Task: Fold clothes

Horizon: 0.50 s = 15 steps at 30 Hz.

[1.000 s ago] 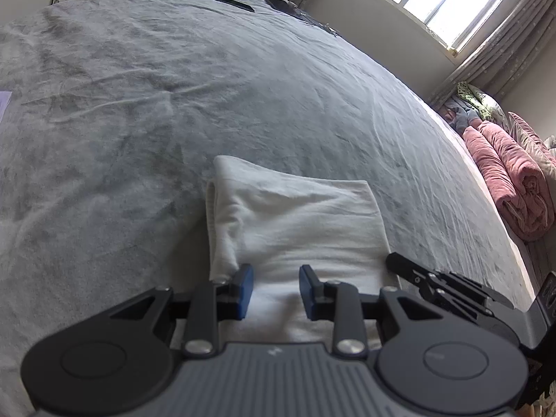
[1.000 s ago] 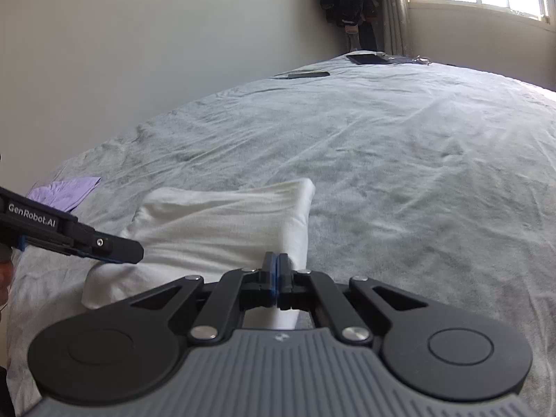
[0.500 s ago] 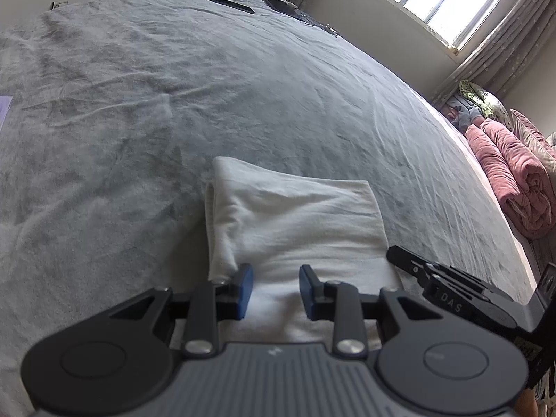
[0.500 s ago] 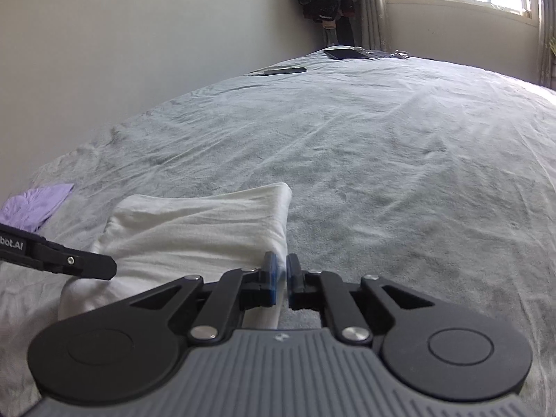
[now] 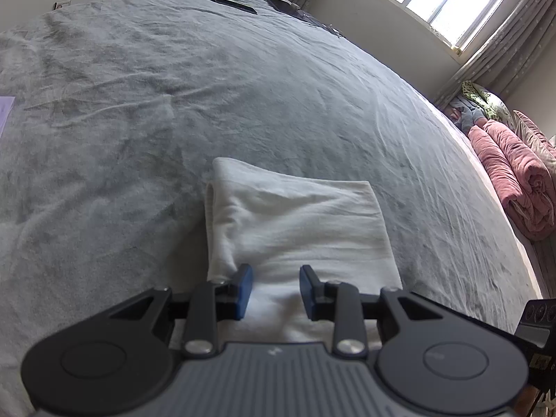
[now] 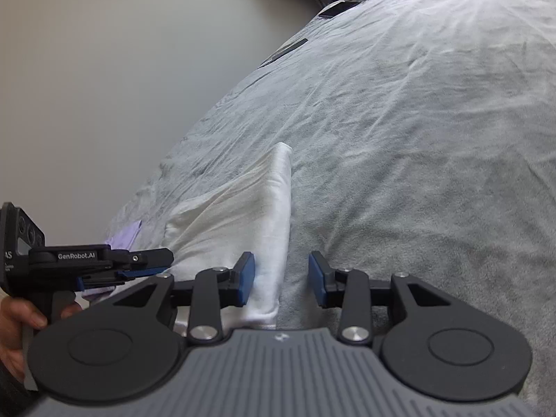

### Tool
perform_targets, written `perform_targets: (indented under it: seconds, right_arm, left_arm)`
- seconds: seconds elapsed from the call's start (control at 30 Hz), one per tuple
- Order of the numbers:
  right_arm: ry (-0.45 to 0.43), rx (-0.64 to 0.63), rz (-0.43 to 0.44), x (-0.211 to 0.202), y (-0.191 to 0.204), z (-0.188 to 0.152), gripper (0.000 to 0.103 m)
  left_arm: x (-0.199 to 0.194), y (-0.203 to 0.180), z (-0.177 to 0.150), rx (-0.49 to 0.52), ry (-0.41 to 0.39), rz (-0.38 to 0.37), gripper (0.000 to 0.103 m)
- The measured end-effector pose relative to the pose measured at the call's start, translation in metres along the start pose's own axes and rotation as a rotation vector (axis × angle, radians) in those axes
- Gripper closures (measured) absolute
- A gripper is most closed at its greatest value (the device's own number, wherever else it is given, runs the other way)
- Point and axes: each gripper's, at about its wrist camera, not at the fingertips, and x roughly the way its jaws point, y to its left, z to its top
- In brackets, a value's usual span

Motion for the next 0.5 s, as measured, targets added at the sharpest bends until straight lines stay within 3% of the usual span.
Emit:
perform_targets:
  seconds: [0.23, 0.5]
  right_arm:
    - [0.03, 0.114, 0.102, 0.01, -0.01, 0.007, 0.064]
    - [0.068, 0.127, 0.146, 0.034, -0.002, 0.018, 0.065]
  left_arm:
    - [0.0, 0.0, 0.0, -0.002, -0.001, 0.0, 0.072]
    - [0.001, 0.0, 0.001, -0.005, -0.001, 0.005, 0.072]
